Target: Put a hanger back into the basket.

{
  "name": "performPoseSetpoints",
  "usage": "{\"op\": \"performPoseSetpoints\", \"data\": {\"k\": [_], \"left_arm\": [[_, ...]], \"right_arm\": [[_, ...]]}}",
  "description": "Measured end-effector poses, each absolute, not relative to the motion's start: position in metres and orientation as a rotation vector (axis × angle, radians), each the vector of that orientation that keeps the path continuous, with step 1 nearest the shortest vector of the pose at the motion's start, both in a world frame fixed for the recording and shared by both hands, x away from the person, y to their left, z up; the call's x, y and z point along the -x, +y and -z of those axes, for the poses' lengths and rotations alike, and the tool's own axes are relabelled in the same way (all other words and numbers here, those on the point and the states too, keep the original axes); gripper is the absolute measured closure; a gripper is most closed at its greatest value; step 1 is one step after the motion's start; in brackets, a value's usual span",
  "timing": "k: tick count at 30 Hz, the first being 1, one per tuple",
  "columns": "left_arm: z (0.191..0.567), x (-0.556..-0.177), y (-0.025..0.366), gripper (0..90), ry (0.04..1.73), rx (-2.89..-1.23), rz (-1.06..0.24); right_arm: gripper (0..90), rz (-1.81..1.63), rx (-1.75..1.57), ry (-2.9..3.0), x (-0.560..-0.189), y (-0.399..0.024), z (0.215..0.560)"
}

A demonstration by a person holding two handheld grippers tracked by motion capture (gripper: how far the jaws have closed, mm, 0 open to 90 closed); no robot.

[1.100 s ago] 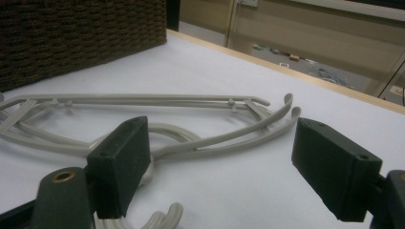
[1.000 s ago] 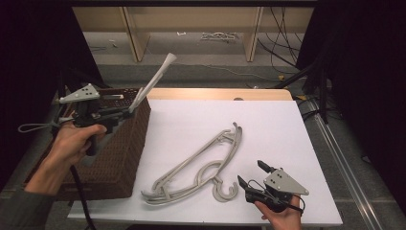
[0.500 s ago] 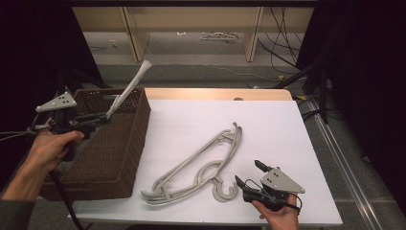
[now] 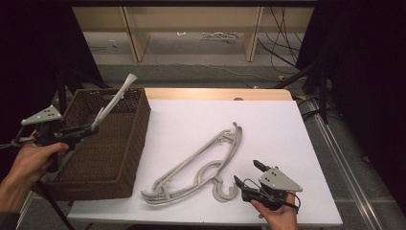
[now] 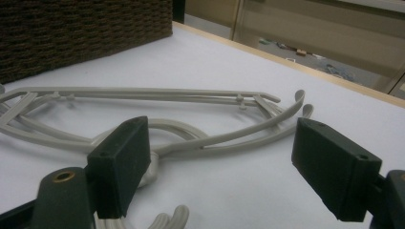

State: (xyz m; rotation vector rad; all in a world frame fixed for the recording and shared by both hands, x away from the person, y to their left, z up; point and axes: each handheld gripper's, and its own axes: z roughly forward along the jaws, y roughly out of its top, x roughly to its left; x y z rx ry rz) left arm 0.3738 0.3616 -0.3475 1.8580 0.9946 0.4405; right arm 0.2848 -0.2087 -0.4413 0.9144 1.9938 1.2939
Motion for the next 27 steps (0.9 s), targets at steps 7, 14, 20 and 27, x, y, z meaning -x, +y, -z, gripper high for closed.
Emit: {"op": "performPoseSetpoints", "data": {"k": [7, 14, 20, 27], "left_arm": [[0.360, -0.376, 0.368, 81.5, 1.023, -1.900, -0.427], [0.377, -0.382, 0.367, 81.1, 1.062, -1.931, -0.417], [0.384, -0.387, 0.365, 80.9, 1.086, -1.954, -0.395], [0.389, -0.391, 0.360, 80.3, 1.088, -2.028, -0.390]], "right_arm": [[22.0, -1.281, -0.907, 2.002, -0.285, -0.208, 0.442], [22.0, -1.275, -0.912, 2.012, -0.286, -0.208, 0.443], [22.0, -1.278, -0.919, 2.015, -0.286, -0.207, 0.443], [22.0, -1.273, -0.907, 2.020, -0.286, -0.207, 0.443]]}}
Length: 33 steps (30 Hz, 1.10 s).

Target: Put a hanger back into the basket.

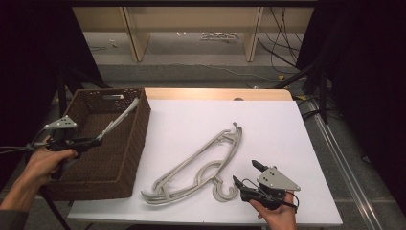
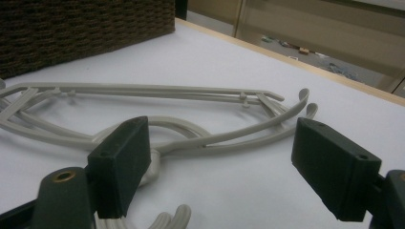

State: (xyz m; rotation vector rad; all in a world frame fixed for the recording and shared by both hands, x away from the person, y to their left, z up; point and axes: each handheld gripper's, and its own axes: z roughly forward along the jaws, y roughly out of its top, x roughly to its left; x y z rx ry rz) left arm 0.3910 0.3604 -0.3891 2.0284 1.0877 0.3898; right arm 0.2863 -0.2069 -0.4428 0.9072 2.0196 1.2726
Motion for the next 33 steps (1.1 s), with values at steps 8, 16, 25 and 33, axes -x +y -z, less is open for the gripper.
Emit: {"op": "performPoseSetpoints", "data": {"k": [8, 16, 25, 33], "left_arm": [[0.406, -0.395, 0.353, 79.4, 1.096, -2.130, -0.368], [0.405, -0.393, 0.356, 71.5, 1.133, -2.097, -0.381], [0.375, -0.374, 0.340, 47.2, 1.100, -2.011, -0.538], [0.351, -0.358, 0.319, 37.8, 1.075, -1.863, -0.551]], "right_arm": [[22.1, -1.284, -0.908, 2.015, -0.286, -0.207, 0.442], [22.1, -1.285, -0.899, 2.023, -0.286, -0.206, 0.442], [22.0, -1.287, -0.899, 2.017, -0.287, -0.205, 0.441], [22.0, -1.278, -0.898, 2.024, -0.287, -0.205, 0.441]]}}
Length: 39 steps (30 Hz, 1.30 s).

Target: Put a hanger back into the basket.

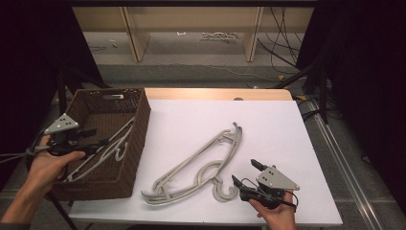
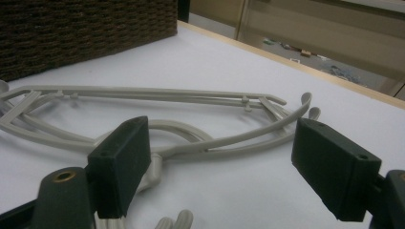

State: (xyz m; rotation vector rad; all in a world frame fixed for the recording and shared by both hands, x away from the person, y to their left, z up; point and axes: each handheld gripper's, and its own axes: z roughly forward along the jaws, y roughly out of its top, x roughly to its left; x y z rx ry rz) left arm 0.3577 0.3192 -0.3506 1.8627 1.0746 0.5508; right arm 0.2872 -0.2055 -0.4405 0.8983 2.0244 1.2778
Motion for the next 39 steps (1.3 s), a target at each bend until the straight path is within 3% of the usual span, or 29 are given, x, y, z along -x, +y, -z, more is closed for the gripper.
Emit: {"op": "performPoseSetpoints", "data": {"k": [8, 18, 28, 39], "left_arm": [[0.330, -0.333, 0.266, 32.9, 0.921, -1.858, -0.533], [0.341, -0.314, 0.209, 29.7, 0.774, -1.879, -0.463], [0.356, -0.304, 0.180, 24.7, 0.663, -1.862, -0.492], [0.385, -0.292, 0.164, 17.4, 0.665, -1.880, -0.459]], "right_arm": [[22.0, -1.293, -0.896, 2.011, -0.288, -0.205, 0.442], [22.0, -1.299, -0.897, 2.011, -0.288, -0.206, 0.440], [22.0, -1.302, -0.927, 2.023, -0.287, -0.206, 0.440], [22.0, -1.315, -0.926, 2.016, -0.286, -0.209, 0.439]]}}
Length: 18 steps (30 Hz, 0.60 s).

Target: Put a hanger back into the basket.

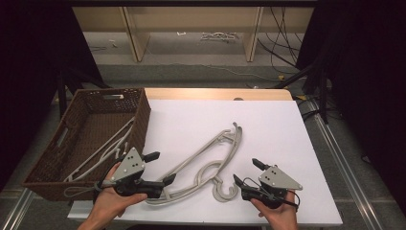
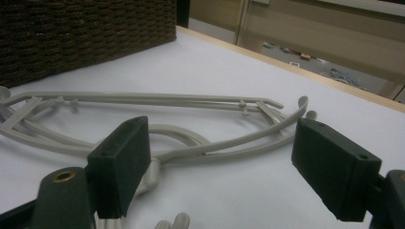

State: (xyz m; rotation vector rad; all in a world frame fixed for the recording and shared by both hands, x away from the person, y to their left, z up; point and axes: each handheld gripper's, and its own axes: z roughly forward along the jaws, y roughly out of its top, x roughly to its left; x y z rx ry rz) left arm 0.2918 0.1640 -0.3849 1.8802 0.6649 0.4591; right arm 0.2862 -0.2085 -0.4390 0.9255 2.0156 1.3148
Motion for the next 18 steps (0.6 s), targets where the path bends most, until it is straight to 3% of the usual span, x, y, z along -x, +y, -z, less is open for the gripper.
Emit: {"op": "performPoseSetpoints", "data": {"k": [18], "left_arm": [[0.419, -0.287, 0.145, 18.0, 0.669, -1.988, -0.429]], "right_arm": [[21.9, -1.316, -0.918, 2.003, -0.285, -0.212, 0.439]]}}
